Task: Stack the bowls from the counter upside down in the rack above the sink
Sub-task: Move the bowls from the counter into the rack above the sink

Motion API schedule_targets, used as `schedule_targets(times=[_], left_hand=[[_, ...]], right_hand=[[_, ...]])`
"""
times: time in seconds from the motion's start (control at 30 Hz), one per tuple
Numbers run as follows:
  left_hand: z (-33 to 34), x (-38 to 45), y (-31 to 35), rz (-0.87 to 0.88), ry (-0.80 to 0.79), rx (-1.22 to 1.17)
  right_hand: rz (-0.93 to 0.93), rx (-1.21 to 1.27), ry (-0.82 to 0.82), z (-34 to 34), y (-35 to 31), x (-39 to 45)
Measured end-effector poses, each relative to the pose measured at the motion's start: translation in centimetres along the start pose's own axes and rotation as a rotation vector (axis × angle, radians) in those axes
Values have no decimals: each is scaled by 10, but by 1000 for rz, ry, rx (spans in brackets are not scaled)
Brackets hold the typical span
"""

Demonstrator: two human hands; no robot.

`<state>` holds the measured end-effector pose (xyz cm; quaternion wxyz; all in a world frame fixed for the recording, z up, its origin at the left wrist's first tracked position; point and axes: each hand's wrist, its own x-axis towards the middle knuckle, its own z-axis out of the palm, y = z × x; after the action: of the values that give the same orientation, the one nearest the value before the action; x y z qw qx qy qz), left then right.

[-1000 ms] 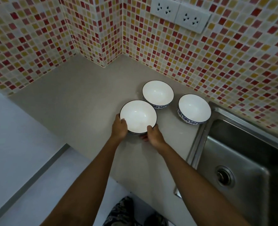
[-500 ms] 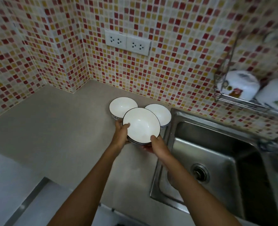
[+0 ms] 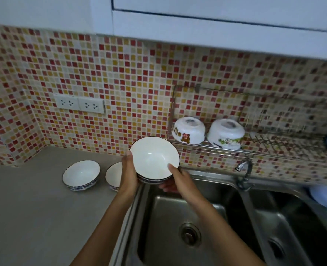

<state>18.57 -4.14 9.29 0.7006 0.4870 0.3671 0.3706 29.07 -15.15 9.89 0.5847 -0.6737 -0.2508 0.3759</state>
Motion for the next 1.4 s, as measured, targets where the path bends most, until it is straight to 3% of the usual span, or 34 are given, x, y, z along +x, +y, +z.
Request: schedule_targets(times=[0.13, 0.27, 0.43, 0.57, 0.7, 0.87, 1.1, 1.4], left_hand=[[31, -2, 16, 41, -9, -58], [57, 4, 32, 63, -13, -58], [89, 10, 53, 149, -148, 67], [115, 13, 67, 274, -216, 175], [140, 25, 77, 381, -154, 239], [170, 48, 92, 636, -90, 490], [195, 76, 88, 1017, -169, 935], [204, 101, 66, 1222, -215, 1351]], right_hand=[[-156, -44, -5, -40, -28, -13], [-343, -270, 223, -85, -45, -8], [-571, -667, 475, -137, -47, 23], [-523, -1036, 529, -165, -31, 55], [-606, -1261, 562, -179, -13, 69], [-713, -1279, 615, -182, 6, 76], [-747, -1299, 680, -180, 9, 81], [-743, -1281, 774, -176, 9, 83]])
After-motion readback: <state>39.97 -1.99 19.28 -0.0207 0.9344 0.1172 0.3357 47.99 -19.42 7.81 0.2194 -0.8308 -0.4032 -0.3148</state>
